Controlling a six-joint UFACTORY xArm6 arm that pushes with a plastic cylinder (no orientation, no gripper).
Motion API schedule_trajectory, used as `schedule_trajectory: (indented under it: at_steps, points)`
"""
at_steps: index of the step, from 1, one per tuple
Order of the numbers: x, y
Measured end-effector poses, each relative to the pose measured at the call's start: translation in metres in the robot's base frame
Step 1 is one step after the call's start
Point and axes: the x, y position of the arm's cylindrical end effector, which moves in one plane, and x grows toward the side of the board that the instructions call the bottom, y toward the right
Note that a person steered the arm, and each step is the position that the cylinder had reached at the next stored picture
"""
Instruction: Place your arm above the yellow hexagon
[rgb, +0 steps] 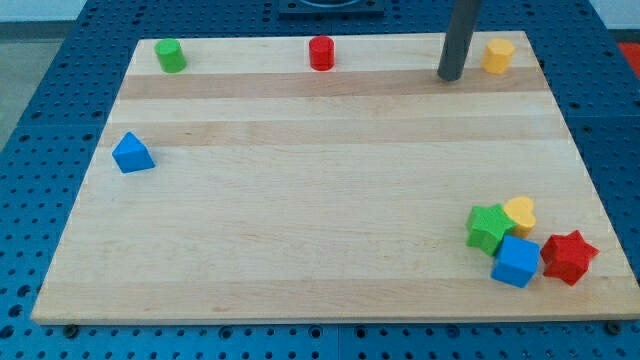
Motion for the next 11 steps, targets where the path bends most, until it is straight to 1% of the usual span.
schedule_trajectory:
  at_steps: [4,5,9,11]
  points:
    - [-0.072,0.000]
    - [-0.085,0.003]
    - [-0.085,0.037]
    - [-0.085,0.042]
